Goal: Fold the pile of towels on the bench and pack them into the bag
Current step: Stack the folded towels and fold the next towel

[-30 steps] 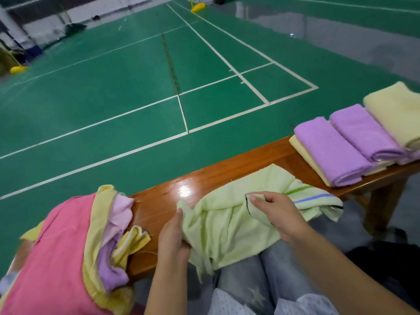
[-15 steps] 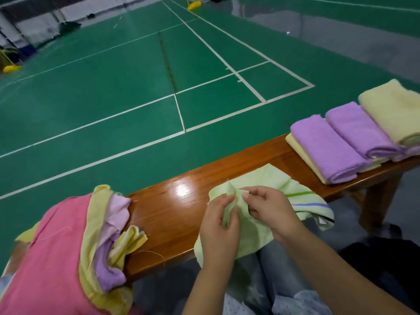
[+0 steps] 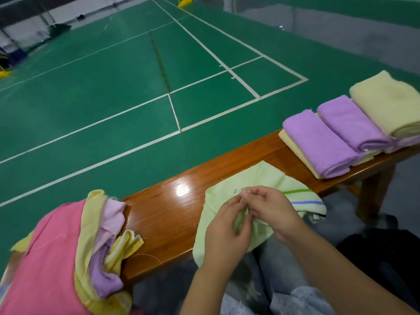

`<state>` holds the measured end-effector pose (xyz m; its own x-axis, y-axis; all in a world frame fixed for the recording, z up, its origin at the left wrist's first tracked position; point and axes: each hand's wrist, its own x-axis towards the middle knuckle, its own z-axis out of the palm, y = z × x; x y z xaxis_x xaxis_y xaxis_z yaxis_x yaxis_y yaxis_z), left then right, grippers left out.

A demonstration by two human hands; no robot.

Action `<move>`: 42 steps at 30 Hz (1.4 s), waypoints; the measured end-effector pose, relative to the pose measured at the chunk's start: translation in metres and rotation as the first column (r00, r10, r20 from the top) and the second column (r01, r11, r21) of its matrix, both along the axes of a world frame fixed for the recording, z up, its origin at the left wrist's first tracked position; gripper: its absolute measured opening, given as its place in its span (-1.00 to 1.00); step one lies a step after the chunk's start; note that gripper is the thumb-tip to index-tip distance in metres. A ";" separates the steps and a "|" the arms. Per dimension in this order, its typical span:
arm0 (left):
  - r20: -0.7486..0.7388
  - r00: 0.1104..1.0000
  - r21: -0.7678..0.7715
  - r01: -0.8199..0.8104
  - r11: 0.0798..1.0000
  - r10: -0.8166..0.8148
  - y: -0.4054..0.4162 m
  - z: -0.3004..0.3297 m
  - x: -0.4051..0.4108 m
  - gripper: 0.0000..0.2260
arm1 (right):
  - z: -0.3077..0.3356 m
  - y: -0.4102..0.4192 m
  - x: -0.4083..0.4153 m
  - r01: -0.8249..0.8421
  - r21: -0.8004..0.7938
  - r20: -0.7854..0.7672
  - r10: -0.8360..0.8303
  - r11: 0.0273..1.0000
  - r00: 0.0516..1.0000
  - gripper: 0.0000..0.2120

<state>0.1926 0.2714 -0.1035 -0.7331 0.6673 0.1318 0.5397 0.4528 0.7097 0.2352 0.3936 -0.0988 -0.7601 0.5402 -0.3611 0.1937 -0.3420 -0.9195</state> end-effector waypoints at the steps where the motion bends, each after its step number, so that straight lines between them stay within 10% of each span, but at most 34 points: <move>1: 0.056 0.997 0.016 0.042 0.999 -0.043 0.002 0.000 -0.001 -0.75 | -0.002 0.004 0.002 0.005 0.008 0.017 -0.005 1.000 1.000 -0.90; 7: 0.492 0.867 0.091 0.045 0.995 -0.084 0.015 0.011 -0.031 -0.74 | -0.017 0.034 0.020 0.032 -0.119 0.094 -0.021 0.992 0.995 -0.88; 11: 0.203 0.930 -0.067 -0.299 0.952 0.307 0.044 -0.002 -0.091 -0.74 | -0.022 0.042 0.029 0.014 -0.134 0.112 0.001 0.991 0.994 -0.92; 17: -0.159 0.985 -0.597 -0.147 0.789 0.063 0.078 -0.037 -0.132 -0.76 | -0.025 0.053 0.048 -0.035 -0.169 0.086 0.050 0.985 0.995 -0.87; 24: -0.065 0.994 -0.609 -0.106 0.786 0.084 0.065 -0.039 -0.133 -0.88 | -0.036 0.064 0.059 0.067 -0.124 0.141 -0.049 0.990 0.989 -0.89; 34: 0.145 0.794 -0.041 -0.592 0.805 0.591 0.001 0.043 -0.187 -0.90 | 0.030 0.081 0.012 0.038 0.301 0.048 -0.055 0.953 0.997 -0.83; 42: 0.311 0.821 0.624 -0.557 0.549 0.479 -0.021 0.179 -0.193 -0.78 | 0.169 0.100 -0.053 0.279 0.680 -0.344 -0.041 0.678 0.938 -0.85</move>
